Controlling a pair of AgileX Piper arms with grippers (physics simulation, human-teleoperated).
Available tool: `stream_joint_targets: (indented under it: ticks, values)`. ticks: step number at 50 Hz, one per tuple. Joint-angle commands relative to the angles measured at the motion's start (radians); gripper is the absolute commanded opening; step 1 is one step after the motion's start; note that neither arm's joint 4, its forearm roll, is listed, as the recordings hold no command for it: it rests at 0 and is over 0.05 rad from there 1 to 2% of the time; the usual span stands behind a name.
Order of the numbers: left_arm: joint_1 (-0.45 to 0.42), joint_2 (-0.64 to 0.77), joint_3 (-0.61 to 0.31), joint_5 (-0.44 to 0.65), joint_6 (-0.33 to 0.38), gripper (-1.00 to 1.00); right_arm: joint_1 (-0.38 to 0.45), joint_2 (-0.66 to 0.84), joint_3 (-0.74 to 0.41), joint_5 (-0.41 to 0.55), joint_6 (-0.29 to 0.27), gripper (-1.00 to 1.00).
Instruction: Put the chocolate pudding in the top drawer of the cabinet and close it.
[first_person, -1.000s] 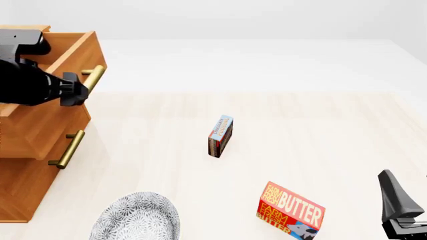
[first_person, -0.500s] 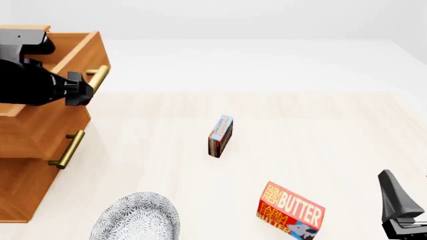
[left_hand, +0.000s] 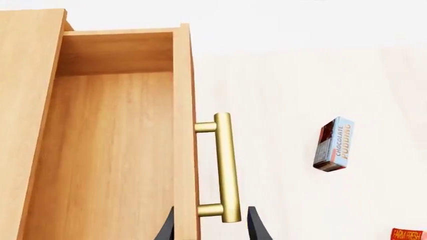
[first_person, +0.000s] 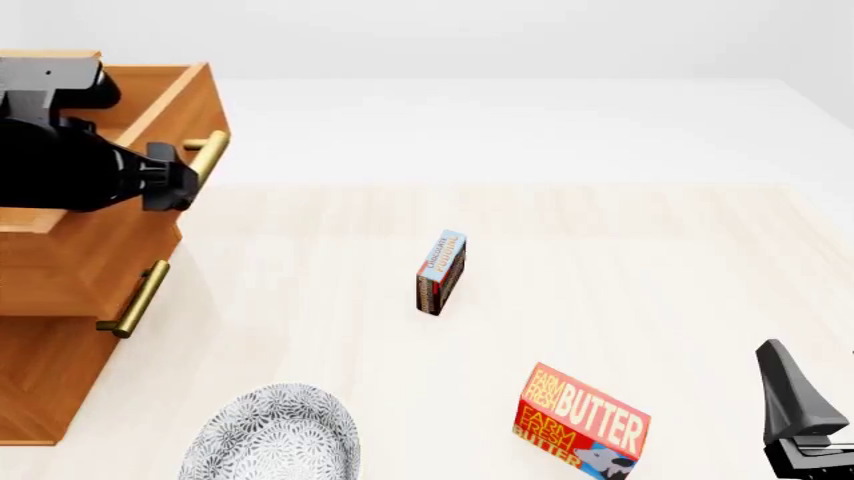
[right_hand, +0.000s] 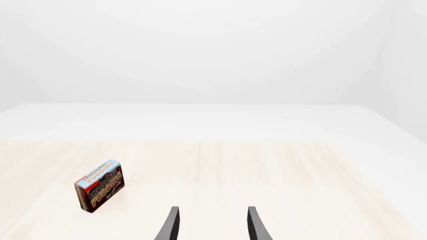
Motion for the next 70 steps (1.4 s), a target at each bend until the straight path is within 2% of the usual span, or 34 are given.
stream_joint_targets:
  ticks: [1,70]
  values:
    - [-0.048,0.012,0.059,-0.005,0.066,1.00,0.000,0.000,0.000,0.000,0.000,1.00]
    - [-0.177,0.010,0.098,-0.076,0.025,1.00,0.000,0.000,0.000,0.000,0.000,1.00]
